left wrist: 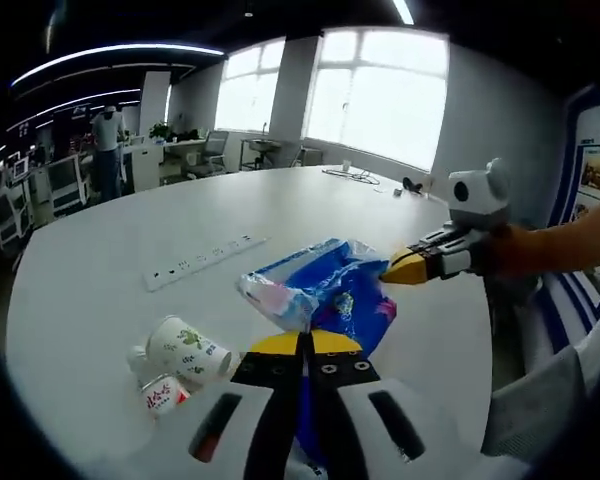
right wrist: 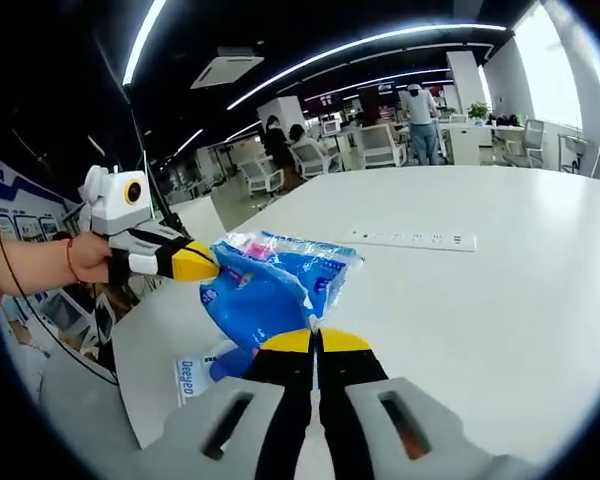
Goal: Arrange the tabletop items into an orderly group along one side of the table until the central work area is clear of visible clutter.
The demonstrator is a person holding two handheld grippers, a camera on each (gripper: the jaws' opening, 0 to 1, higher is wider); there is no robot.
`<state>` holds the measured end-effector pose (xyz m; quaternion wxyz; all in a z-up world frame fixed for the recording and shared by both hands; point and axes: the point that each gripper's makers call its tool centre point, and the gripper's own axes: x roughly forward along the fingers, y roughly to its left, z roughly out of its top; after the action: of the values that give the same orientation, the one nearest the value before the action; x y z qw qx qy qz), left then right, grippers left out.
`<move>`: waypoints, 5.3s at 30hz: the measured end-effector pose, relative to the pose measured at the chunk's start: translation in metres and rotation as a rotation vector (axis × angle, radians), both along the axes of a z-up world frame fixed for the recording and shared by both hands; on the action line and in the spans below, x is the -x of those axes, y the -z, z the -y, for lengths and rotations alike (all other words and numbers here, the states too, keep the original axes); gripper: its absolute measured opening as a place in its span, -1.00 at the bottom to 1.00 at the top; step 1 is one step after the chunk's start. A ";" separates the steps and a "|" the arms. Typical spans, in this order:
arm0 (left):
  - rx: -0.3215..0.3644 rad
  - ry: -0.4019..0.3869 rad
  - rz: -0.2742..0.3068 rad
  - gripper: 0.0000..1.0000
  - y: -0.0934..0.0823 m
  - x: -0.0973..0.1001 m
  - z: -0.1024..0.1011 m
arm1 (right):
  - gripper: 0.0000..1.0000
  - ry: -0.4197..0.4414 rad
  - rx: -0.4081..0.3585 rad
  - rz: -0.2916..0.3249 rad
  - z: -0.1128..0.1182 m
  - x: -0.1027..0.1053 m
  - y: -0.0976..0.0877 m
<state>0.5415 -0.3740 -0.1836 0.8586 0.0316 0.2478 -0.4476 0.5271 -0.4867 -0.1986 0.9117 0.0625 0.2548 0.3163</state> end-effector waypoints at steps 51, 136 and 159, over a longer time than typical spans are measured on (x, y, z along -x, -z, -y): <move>0.039 0.104 0.014 -1.00 -0.021 -0.016 0.155 | -1.00 0.198 0.060 0.068 0.149 -0.010 -0.035; -0.065 -0.007 -0.232 -1.00 0.122 -0.070 0.267 | -1.00 0.260 0.119 -0.125 0.266 -0.071 0.096; -0.069 -0.014 -0.257 -1.00 0.134 -0.071 0.272 | -1.00 0.281 0.121 -0.138 0.275 -0.074 0.107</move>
<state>0.6121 -0.6459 -0.3175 0.8213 0.0018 0.3710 -0.4334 0.6009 -0.7612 -0.3061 0.9294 0.0641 0.3240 0.1647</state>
